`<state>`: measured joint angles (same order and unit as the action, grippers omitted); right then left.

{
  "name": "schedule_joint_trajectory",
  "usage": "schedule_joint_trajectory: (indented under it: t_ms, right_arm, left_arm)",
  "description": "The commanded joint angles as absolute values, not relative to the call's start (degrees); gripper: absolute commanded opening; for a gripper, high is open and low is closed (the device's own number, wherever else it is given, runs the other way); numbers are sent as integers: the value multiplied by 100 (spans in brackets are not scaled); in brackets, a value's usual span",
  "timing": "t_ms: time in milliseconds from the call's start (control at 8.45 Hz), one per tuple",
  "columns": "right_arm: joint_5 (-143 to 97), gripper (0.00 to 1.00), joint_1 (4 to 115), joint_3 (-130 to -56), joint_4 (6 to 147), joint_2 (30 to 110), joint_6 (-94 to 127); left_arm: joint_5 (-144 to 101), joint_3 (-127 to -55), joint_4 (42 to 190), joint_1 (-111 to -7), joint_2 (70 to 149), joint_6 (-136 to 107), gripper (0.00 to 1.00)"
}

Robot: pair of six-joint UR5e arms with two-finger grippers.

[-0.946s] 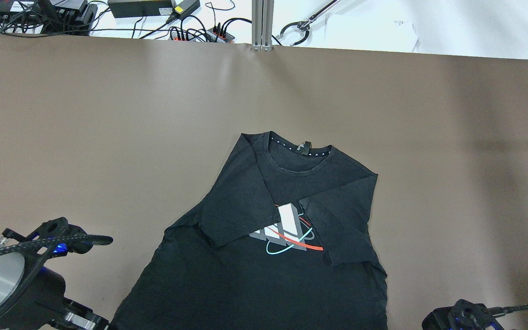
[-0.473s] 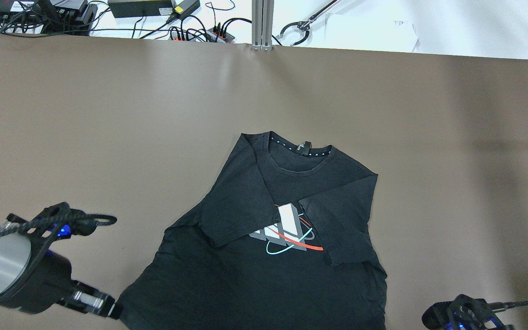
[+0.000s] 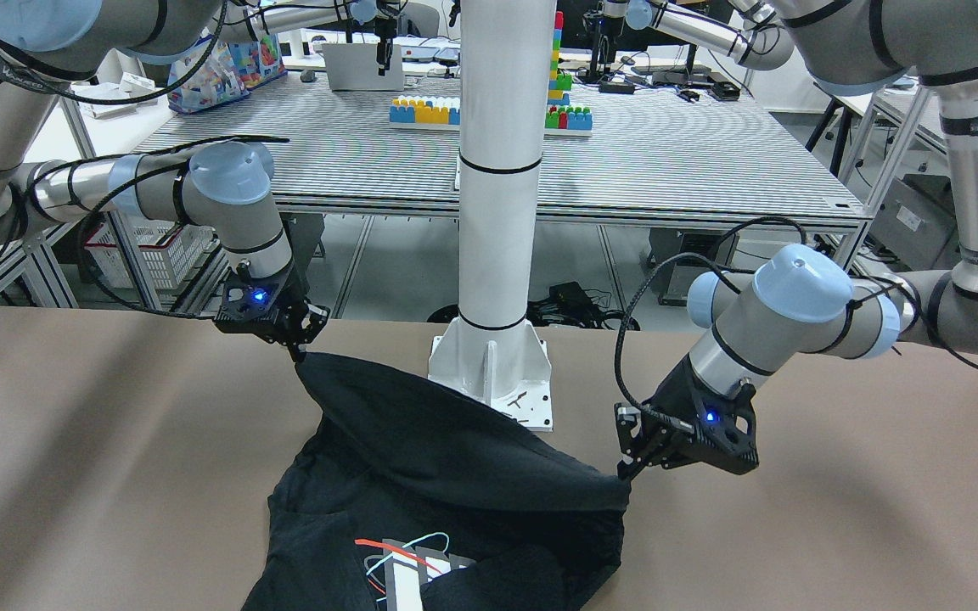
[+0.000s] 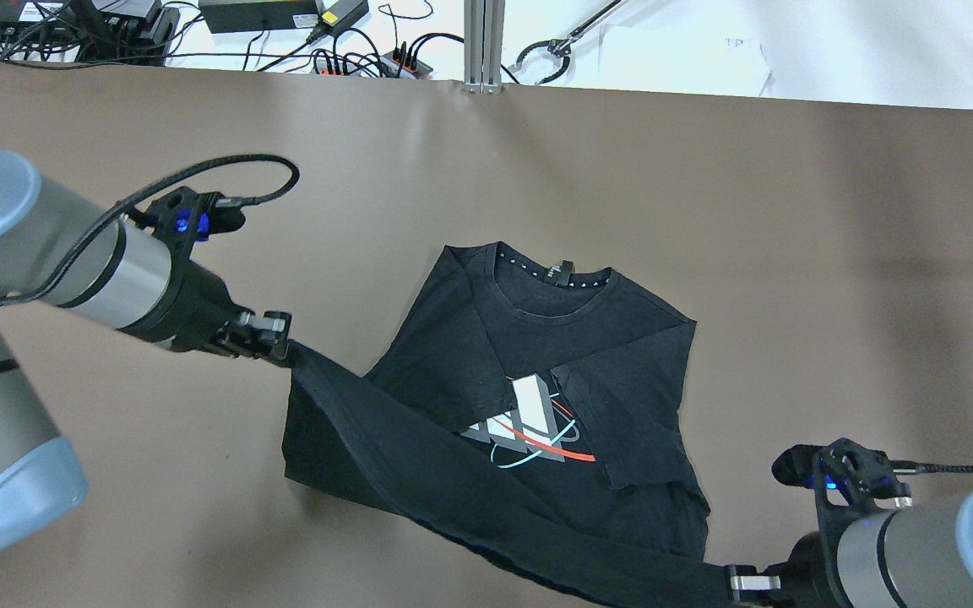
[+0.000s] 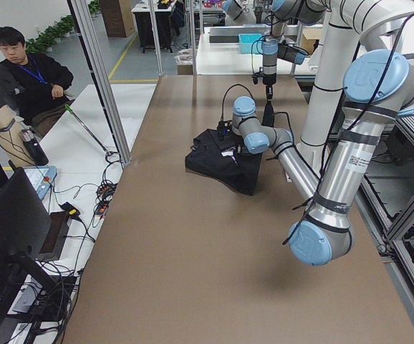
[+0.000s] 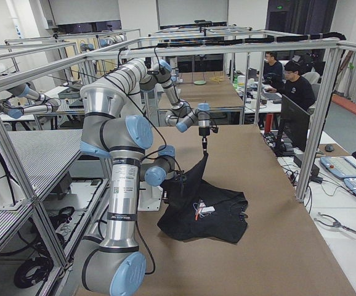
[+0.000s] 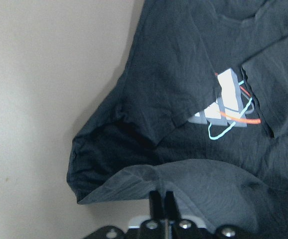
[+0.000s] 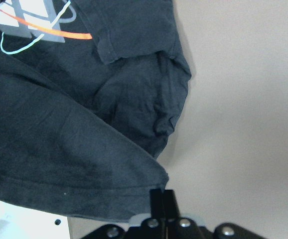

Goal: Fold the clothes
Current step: 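Fold the hem with both grippers up toward the collar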

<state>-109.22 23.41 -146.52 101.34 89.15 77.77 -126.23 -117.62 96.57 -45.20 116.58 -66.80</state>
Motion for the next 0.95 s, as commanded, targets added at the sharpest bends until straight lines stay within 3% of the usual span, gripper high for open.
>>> schedule_joint_trajectory:
  t_ms: [0,473,828]
  right_arm:
    - [-10951,0,3003,-14231,10134,8763,7726]
    - [-11083,0,4243,-12916,10134,8167,6489]
    - [-11057,0,4491,-12139,10081,7858,6293]
  left_arm:
    - [-12281,-10419,9659,-4781,12855,-6680,0]
    - [-11955,-9064,9703,-4896,13674,-6583,0]
    - [-11717,-8378,10043,-4861,13816,-6557,0]
